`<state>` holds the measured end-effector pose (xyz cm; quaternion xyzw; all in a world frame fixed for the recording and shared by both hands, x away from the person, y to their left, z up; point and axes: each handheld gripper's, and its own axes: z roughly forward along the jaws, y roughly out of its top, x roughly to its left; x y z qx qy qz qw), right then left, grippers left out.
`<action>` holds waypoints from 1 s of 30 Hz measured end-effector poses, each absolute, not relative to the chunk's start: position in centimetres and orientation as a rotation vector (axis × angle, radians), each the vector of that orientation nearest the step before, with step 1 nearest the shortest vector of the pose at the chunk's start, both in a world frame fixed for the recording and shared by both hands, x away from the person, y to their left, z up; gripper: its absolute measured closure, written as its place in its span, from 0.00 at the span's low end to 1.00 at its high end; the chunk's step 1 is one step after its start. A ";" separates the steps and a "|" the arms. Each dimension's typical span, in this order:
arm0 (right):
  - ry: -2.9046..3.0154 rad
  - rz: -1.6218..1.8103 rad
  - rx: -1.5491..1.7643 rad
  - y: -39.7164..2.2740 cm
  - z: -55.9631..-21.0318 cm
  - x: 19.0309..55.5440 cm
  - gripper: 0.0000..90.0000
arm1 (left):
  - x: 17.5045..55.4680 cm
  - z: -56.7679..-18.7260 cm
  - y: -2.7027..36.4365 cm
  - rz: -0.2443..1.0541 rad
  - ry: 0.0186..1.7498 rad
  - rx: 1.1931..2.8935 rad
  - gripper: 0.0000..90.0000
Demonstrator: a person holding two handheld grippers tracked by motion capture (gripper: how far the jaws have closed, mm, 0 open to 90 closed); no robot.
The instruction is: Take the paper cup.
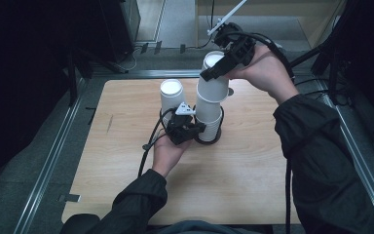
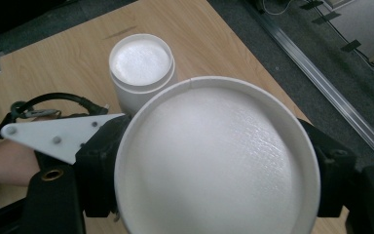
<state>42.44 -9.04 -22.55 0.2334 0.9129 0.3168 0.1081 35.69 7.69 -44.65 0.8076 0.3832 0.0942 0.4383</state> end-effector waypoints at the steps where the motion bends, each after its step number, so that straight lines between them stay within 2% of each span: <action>1: 2.684 0.930 0.681 -9.2 -22.2 42.3 0.28 | 35.7 -44.6 7.7 0.234 0.952 2.008 0.92; 6: 2.706 0.968 0.627 -10.3 -20.5 40.7 0.28 | 34.9 -43.5 8.5 0.206 0.887 2.004 0.87; 15: 2.750 1.005 0.577 -12.4 -20.6 37.3 0.28 | 34.0 -42.4 10.0 0.148 0.844 2.019 0.71; 20: 2.774 0.961 0.565 -13.4 -22.0 35.5 0.28 | 33.6 -42.1 10.8 0.169 0.826 2.034 0.60; 26: 2.822 0.966 0.531 -14.2 -24.6 33.6 0.28 | 33.3 -42.3 12.0 0.143 0.819 2.031 0.60; 30: 2.823 0.964 0.518 -14.6 -26.9 33.1 0.28 | 33.0 -42.7 12.7 0.124 0.784 2.030 0.56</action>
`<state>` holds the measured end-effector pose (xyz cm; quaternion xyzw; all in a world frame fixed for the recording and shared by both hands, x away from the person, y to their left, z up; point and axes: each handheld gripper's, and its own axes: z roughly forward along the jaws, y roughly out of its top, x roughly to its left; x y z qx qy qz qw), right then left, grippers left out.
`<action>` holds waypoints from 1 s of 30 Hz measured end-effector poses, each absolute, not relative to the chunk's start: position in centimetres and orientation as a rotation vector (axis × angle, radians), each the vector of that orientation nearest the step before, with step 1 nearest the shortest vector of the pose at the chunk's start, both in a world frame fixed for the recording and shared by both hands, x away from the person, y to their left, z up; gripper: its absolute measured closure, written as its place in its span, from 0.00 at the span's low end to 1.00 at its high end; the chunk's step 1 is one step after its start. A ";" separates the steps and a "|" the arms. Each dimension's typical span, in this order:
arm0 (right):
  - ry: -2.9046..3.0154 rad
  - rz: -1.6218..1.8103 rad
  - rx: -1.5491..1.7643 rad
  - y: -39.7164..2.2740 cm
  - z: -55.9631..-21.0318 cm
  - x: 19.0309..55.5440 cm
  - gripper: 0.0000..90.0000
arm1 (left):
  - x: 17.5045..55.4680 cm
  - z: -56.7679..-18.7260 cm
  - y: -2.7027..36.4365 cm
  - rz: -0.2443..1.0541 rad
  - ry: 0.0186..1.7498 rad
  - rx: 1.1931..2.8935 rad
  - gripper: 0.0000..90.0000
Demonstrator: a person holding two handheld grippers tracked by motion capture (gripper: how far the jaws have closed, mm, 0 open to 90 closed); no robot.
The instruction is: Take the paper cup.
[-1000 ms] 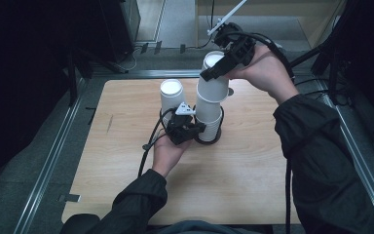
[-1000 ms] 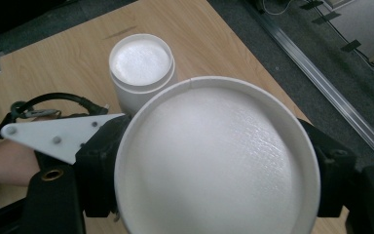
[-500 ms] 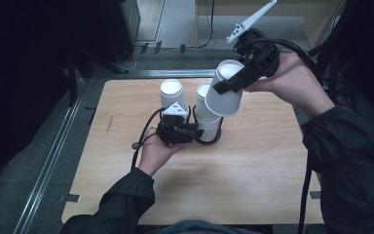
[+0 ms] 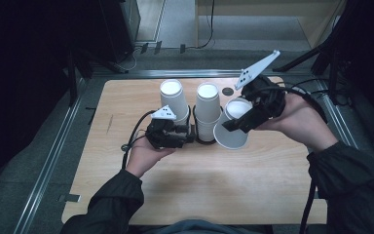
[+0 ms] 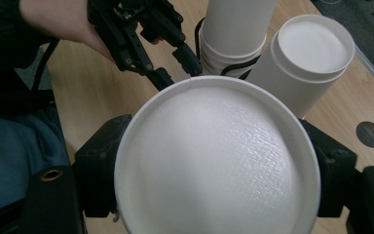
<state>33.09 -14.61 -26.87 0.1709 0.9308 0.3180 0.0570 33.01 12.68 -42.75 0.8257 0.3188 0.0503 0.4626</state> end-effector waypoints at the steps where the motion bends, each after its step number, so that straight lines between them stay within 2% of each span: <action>1: 2.821 0.970 0.519 -14.7 -27.4 33.0 0.28 | 32.9 -42.9 12.8 0.120 0.773 2.022 0.55; 5: 2.815 0.995 0.517 -15.0 -29.6 32.8 0.28 | 32.3 -43.3 13.9 0.158 0.739 2.029 0.54; 12: 2.847 1.033 0.534 -15.3 -34.1 32.9 0.28 | 31.8 -44.0 15.5 0.124 0.744 1.995 0.51; 19: 2.872 1.052 0.553 -15.1 -37.9 32.7 0.28 | 31.4 -44.9 15.4 0.094 0.705 2.016 0.52; 24: 2.889 1.099 0.519 -14.7 -40.4 32.4 0.28 | 31.6 -45.7 15.5 -0.005 0.671 2.051 0.43; 26: 2.890 1.122 0.488 -14.5 -41.4 32.1 0.28 | 31.5 -46.1 15.4 -0.005 0.645 2.088 0.39; 30: 2.900 1.136 0.509 -14.3 -43.3 31.8 0.28 | 31.4 -46.6 15.4 -0.037 0.608 2.117 0.27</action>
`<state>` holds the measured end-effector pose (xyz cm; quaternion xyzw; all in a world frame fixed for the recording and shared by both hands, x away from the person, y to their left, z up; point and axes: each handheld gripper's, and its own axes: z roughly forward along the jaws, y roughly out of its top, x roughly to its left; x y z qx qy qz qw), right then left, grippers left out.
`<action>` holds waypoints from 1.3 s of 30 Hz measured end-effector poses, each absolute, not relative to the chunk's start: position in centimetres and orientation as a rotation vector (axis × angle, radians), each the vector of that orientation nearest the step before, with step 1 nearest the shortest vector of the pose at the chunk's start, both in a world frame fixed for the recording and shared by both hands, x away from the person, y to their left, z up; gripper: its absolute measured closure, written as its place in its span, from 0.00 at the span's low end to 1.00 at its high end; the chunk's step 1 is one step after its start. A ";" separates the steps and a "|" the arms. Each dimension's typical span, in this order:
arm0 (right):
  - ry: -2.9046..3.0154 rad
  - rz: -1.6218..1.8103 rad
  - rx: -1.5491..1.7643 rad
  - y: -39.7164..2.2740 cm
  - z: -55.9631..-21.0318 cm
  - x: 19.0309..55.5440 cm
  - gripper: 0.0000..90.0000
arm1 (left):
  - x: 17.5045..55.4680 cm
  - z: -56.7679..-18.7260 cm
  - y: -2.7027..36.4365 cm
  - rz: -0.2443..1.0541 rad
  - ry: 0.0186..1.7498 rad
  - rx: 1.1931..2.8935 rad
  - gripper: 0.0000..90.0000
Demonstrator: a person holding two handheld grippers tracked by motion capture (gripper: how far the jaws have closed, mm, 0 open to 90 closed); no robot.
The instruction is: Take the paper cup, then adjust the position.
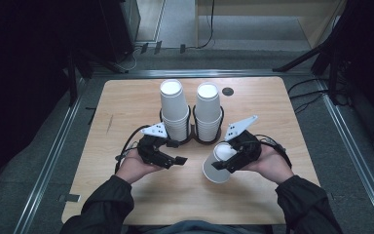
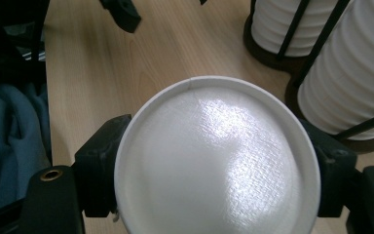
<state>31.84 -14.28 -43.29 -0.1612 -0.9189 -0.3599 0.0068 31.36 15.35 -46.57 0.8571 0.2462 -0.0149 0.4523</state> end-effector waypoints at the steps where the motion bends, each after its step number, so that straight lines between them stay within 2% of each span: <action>1: -2.869 -1.119 -0.511 -14.2 -43.6 31.8 0.28 | 31.4 -46.7 15.3 -0.051 0.607 2.118 0.27; 4: -2.879 -1.114 -0.495 -14.1 -44.1 31.9 0.27 | 31.3 -46.7 15.1 -0.076 0.603 2.114 0.24; 9: -2.875 -1.178 -0.483 -14.4 -44.9 31.9 0.27 | 30.9 -46.6 14.8 -0.033 0.568 2.135 0.15; 13: -2.868 -1.176 -0.518 -14.7 -45.5 32.1 0.27 | 30.9 -46.7 14.8 -0.079 0.574 2.123 0.16; 19: -2.836 -1.213 -0.532 -14.8 -45.6 32.6 0.27 | 31.0 -47.1 14.4 -0.027 0.575 2.159 0.15; 23: -2.818 -1.242 -0.542 -14.7 -45.5 32.9 0.27 | 31.2 -47.3 14.0 -0.067 0.573 2.160 0.15; 30: -2.793 -1.271 -0.522 -14.3 -45.5 33.0 0.27 | 31.2 -47.6 13.3 -0.026 0.549 2.191 0.14; 33: -2.773 -1.300 -0.517 -14.1 -45.2 33.1 0.28 | 31.4 -47.6 13.1 -0.071 0.546 2.179 0.12; 39: -2.747 -1.346 -0.505 -13.9 -44.3 32.7 0.28 | 31.2 -46.9 12.4 -0.064 0.512 2.168 0.05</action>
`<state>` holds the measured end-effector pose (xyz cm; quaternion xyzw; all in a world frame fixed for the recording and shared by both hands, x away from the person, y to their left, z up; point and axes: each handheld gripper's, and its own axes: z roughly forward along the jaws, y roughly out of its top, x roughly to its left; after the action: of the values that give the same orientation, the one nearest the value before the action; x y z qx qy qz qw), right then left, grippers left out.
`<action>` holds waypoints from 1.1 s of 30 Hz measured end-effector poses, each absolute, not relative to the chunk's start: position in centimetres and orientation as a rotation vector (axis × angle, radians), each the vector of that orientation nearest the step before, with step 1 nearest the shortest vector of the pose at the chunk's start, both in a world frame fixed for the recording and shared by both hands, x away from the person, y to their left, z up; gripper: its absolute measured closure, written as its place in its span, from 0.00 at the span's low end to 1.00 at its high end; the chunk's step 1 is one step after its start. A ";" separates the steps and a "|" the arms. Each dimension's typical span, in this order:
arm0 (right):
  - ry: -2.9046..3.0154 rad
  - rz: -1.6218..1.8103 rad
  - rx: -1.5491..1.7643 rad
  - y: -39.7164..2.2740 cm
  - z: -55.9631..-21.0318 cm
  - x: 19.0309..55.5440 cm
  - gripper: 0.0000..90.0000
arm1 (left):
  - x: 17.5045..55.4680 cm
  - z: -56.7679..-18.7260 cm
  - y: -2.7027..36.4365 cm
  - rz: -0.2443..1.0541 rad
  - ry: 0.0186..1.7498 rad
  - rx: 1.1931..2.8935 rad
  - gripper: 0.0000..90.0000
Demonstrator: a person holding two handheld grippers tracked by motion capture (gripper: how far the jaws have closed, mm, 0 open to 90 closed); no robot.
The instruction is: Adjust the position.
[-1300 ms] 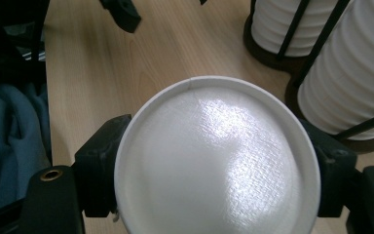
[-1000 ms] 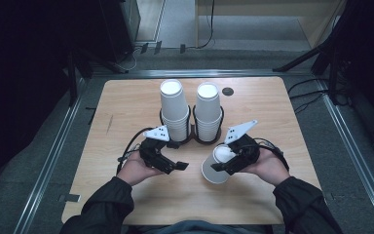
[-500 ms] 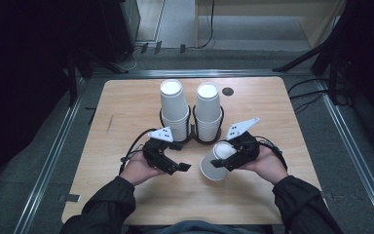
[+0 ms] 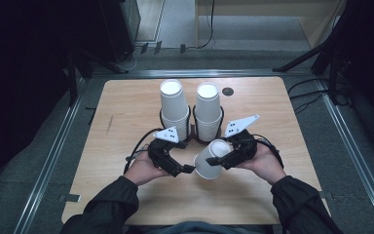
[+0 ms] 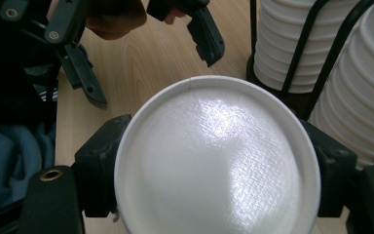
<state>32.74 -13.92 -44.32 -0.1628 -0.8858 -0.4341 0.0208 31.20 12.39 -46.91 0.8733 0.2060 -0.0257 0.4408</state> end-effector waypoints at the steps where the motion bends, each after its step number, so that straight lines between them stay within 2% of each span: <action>1: -2.745 -1.354 -0.499 -13.9 -44.1 32.6 0.28 | 31.2 -47.0 12.3 -0.063 0.511 2.173 0.05; 6: -2.713 -1.405 -0.483 -13.6 -43.6 32.7 0.28 | 31.8 -47.6 11.5 -0.132 0.502 2.169 0.03; 22: -2.595 -1.533 -0.453 -12.6 -42.2 32.5 0.28 | 31.6 -48.2 9.9 -0.116 0.398 2.166 0.01; 29: -2.558 -1.561 -0.471 -12.7 -42.5 32.6 0.28 | 31.8 -48.2 10.2 -0.159 0.416 2.166 0.13; 33: -2.517 -1.536 -0.501 -12.9 -42.8 33.0 0.27 | 31.9 -48.1 10.5 -0.175 0.418 2.178 0.16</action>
<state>33.00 -12.92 -42.82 -0.1669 -0.8392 -0.5122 0.0751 31.94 10.51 -48.06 0.8779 0.1685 -0.0705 0.4427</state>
